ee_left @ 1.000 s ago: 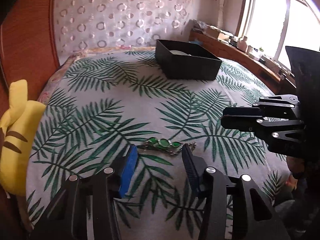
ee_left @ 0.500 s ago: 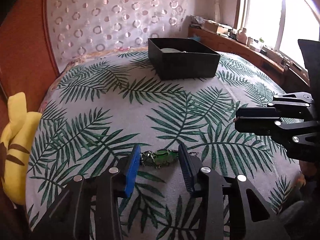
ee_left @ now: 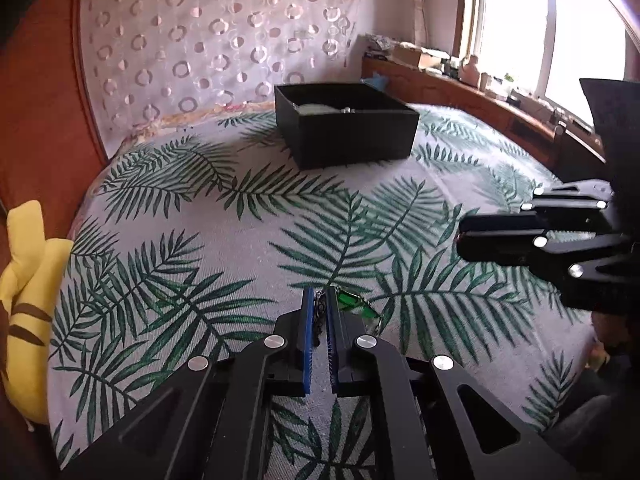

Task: Organize jewelry
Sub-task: 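Close the left tool on the green-stone earring, then carry both earrings over the box and open both tools to drop them in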

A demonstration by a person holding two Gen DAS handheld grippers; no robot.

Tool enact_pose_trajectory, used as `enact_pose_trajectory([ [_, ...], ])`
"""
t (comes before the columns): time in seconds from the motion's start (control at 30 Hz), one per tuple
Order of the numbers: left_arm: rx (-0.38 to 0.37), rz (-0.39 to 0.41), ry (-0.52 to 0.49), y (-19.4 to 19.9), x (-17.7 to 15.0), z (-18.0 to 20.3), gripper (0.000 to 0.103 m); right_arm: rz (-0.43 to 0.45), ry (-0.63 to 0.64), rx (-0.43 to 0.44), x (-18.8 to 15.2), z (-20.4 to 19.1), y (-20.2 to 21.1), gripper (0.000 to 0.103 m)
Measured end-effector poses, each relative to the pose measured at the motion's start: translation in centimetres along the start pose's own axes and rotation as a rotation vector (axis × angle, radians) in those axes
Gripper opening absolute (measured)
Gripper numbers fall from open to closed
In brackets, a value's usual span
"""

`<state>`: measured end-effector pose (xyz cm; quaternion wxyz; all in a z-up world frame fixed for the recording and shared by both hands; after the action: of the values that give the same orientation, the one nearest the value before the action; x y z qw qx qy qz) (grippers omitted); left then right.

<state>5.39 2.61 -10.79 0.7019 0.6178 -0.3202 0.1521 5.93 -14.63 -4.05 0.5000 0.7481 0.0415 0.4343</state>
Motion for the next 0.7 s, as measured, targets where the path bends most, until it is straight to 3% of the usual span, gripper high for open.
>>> enact_pose_trajectory([
  [0.3, -0.039, 0.077, 0.021, 1.9, 1.7, 0.0, 0.005, 0.023, -0.013, -0.01, 0.4, 0.7, 0.8, 0.017],
  [0.7, -0.042, 0.168, -0.003, 3.1, 7.0, 0.5, 0.005, 0.083, -0.041, -0.045, 2.8, 3.1, 2.5, 0.017],
])
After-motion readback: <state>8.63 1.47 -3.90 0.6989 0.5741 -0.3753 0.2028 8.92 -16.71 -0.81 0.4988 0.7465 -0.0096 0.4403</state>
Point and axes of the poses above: each gripper's, at about its wrist camera, not at the fingertips, and y roughly against the way its jaws point, z to its right, x to its top, the point moved 2 cm from there along -y, roughly the way its jaws point, and after that the axes turned 6 degrees about -z, right-handed, at the moved point
